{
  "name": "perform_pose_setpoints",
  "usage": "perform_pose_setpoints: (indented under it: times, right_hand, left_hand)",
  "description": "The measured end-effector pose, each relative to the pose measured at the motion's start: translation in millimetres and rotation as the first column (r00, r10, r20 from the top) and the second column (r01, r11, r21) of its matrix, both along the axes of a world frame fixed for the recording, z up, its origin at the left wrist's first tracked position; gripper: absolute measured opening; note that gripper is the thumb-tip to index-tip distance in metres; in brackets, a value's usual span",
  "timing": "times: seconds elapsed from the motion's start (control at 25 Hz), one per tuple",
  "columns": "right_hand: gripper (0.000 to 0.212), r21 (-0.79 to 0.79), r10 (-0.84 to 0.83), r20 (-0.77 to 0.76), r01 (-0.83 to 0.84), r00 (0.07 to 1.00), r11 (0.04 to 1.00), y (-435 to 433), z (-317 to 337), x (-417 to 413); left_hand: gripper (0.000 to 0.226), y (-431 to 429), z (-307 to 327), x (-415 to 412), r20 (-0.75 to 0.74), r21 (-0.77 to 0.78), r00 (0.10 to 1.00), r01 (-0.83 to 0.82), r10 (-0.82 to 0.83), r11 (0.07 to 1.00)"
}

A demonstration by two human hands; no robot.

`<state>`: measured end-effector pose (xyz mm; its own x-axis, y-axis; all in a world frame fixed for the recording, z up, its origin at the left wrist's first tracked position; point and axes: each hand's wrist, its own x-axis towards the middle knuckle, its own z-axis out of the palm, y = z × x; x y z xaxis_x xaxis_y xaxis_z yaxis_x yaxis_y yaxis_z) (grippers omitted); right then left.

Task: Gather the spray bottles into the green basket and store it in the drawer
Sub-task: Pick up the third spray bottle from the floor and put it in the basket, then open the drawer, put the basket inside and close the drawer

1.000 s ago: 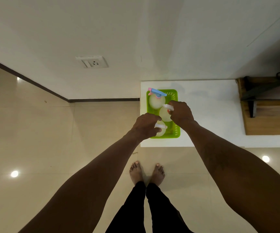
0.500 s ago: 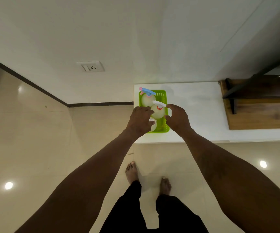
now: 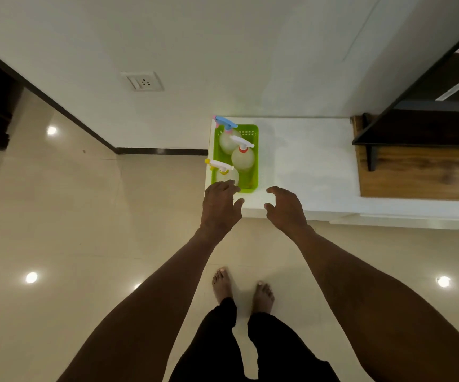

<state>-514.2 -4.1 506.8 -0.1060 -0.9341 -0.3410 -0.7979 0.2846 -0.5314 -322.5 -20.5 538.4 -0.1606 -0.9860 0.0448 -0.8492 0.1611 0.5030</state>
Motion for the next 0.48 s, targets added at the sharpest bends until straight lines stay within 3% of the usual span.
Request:
perform_pose_setpoints:
  times: [0.16, 0.24, 0.36, 0.48]
  right_hand:
    - [0.033, 0.070, -0.250, 0.145, 0.242, 0.958, 0.968, 22.8, -44.6, -8.1]
    - [0.026, 0.103, -0.391, 0.214, 0.377, 0.895, 0.920, 24.6, -73.0, -5.0]
    - [0.016, 0.195, -0.562, 0.282, 0.527, 0.778, 0.827, 23.0, -129.4, 2.2]
    - [0.007, 0.326, -0.737, 0.366, 0.663, 0.569, 0.674, 21.6, -197.9, 11.8]
  left_hand:
    - [0.021, 32.8, -38.0, -19.8, -0.162, 0.190, 0.903, -0.367, 0.398, 0.911]
    - [0.022, 37.6, -70.4, -31.0, -0.216, 0.357, 0.775, -0.503, 0.594, 0.787]
    - [0.019, 29.4, -127.1, -42.0, -0.234, 0.567, 0.502, -0.625, 0.832, 0.537]
    - [0.019, 14.0, -192.1, -40.6, -0.183, 0.618, 0.351, -0.685, 0.918, 0.385]
